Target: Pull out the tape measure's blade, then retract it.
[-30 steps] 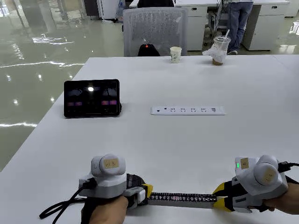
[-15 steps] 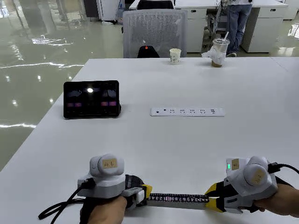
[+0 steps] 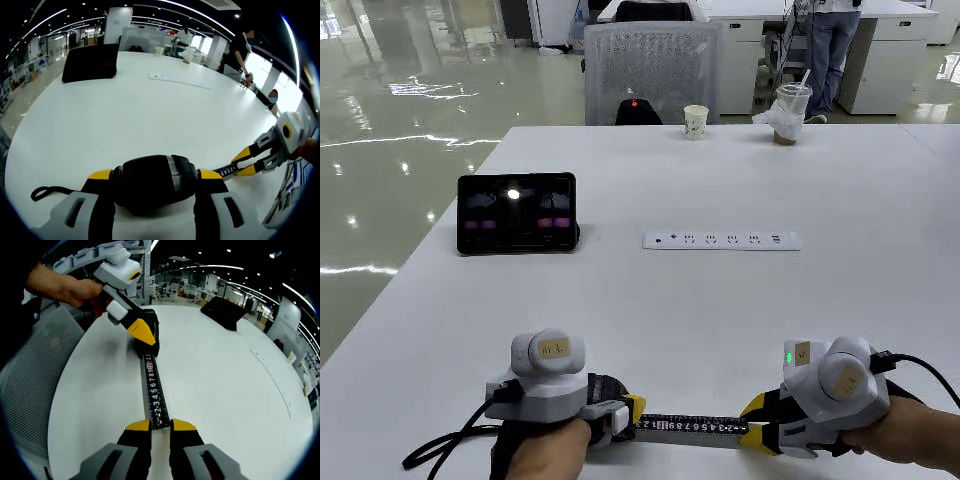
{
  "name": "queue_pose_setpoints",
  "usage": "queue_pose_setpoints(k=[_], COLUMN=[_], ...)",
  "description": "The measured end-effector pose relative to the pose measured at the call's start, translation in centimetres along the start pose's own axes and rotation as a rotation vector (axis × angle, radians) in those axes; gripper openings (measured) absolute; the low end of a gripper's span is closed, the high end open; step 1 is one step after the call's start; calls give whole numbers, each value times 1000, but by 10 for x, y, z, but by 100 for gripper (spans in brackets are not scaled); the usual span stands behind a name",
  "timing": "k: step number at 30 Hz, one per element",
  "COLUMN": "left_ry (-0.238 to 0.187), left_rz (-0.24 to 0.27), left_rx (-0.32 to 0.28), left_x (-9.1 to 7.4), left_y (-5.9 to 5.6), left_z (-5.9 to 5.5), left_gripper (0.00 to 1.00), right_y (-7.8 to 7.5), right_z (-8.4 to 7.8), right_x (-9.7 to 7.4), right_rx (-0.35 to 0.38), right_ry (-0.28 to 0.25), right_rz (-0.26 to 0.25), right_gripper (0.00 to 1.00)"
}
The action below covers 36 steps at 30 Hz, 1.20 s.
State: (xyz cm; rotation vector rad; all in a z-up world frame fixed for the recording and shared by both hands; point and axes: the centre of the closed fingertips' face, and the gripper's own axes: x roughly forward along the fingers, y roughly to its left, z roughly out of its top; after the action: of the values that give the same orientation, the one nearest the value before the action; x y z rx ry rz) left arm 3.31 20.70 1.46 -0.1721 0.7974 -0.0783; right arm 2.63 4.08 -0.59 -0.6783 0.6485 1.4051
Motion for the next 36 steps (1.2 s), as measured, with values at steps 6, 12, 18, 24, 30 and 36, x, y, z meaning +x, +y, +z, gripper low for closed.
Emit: queue_pose_setpoints(k=[6, 12, 18, 24, 30, 36], left_ry=[0, 0, 0, 2, 1, 2], left_rz=[0, -2, -4, -6, -8, -10], left_rx=[-8, -19, -28, -35, -44, -53], left_x=[0, 0, 0, 0, 0, 0], left_y=[0, 1, 0, 1, 1, 2], left_z=[0, 1, 1, 1, 2, 2], left_gripper=[59, 59, 59, 59, 59, 59], right_y=[0, 0, 0, 1, 1, 1], right_z=[6, 12, 18, 24, 29, 33], right_x=[4, 8, 12, 16, 20, 24], right_rx=[-9, -18, -27, -33, -37, -34], right_ry=[-1, -3, -4, -7, -8, -14], right_rz=[1, 3, 5, 6, 5, 2], right_gripper=[9, 9, 9, 9, 10, 10])
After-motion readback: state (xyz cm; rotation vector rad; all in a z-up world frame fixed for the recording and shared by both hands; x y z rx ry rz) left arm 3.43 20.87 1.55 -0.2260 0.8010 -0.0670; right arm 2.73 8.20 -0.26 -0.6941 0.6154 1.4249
